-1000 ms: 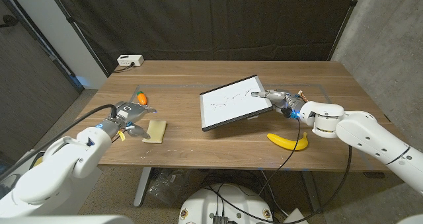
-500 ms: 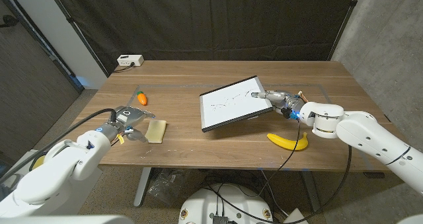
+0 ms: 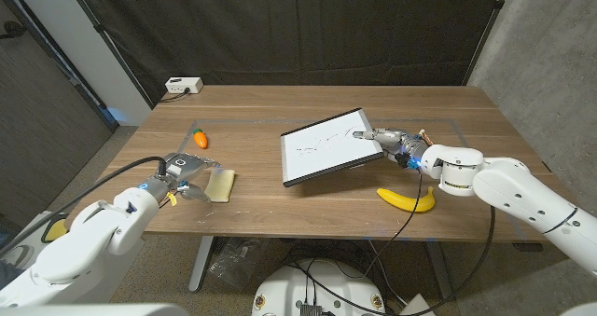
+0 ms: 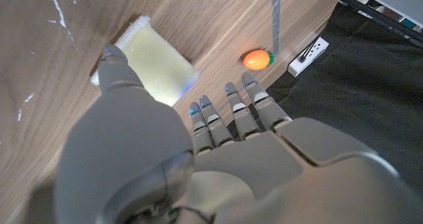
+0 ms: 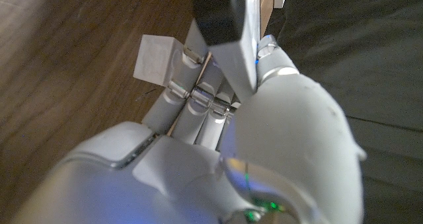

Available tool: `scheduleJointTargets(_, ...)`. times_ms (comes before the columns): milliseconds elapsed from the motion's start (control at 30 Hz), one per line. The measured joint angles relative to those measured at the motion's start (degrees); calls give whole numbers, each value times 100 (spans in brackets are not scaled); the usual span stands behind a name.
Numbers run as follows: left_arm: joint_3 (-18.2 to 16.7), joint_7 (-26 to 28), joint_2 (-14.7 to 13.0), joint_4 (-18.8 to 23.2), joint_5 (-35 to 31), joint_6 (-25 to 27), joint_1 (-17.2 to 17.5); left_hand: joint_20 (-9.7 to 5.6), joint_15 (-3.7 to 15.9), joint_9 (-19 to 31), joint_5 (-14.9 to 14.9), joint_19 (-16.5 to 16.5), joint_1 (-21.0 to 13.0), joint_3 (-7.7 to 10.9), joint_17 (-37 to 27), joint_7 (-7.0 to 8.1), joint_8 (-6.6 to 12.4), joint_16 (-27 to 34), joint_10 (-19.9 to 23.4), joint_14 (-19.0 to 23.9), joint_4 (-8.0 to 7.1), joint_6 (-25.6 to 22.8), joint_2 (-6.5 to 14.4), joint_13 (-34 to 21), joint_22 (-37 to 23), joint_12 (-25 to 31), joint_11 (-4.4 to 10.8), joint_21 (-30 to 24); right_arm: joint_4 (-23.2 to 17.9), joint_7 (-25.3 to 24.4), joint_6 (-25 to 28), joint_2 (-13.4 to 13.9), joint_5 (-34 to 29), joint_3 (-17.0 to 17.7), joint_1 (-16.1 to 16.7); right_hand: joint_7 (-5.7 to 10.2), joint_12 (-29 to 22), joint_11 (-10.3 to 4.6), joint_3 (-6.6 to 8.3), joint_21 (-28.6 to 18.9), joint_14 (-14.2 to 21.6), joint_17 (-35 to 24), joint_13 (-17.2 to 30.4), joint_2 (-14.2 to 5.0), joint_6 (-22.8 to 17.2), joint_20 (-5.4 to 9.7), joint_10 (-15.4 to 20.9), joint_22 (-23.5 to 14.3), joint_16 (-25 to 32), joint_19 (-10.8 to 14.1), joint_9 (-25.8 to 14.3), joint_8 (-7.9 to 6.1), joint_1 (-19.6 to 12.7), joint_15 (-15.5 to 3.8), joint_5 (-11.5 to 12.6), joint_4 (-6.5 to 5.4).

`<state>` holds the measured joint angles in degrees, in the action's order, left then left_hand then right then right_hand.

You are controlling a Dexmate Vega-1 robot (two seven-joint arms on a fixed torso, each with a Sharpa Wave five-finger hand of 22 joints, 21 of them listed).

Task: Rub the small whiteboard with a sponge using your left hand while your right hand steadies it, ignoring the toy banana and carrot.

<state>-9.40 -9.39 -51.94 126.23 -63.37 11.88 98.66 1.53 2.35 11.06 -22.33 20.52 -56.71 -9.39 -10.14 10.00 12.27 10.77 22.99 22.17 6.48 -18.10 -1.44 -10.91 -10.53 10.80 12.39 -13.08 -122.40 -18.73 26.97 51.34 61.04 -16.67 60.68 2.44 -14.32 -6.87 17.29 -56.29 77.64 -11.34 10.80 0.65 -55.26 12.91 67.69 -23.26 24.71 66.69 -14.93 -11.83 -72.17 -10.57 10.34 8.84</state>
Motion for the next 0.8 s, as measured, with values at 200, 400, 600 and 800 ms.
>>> scheduleJointTargets(200, 125, 145, -82, -104, 143, 107, -74, 21, 31, 0, 0, -40, -4, -24, 0, 65, -22, 0, -72, -31, -24, 62, 4, 0, 0, -22, 12, 45, -30, -26, 28, -7, 0, -26, -25, 0, 0, 0, 0, 0, 0, 0, 0, 0, 0, 1, 0, 0, 12, -2, 1, 0, 0, 0, -1, 0)
scheduleJointTargets(400, 394, 316, -278, -268, 328, 219, -239, 21, 31, 0, 0, -40, -3, -47, -13, 168, -21, 0, -81, -30, -47, -3, 3, 0, 0, -21, 21, 45, -80, -101, 71, -8, 10, -32, -28, -1, 0, 0, 0, -22, 0, 0, 20, 0, 1, 1, -1, 1, 12, -3, 2, 0, 0, 0, -3, 0)
scheduleJointTargets(600, 594, 471, -470, -353, 527, 325, -351, 21, 31, 0, 0, -40, 20, -66, -11, 227, 36, 0, -55, -30, -66, -119, -20, -1, 0, -9, -5, 45, -124, -165, 85, 4, 35, -24, 5, -1, 0, 1, 0, -29, 0, 0, 31, 0, 1, 1, -1, 1, 12, -3, 3, 1, 0, 0, -4, 0)
scheduleJointTargets(800, 721, 596, -611, -385, 697, 448, -408, 21, 30, -2, 0, -39, 19, -71, 2, 215, 92, 1, 77, 15, -71, -322, -16, -1, 0, 42, -9, 45, -140, -193, 87, 7, 48, -13, 31, -1, 0, 8, 0, -51, 0, 0, 30, 0, 2, 0, -8, 1, 12, -4, 4, 1, 0, 0, 28, 0)
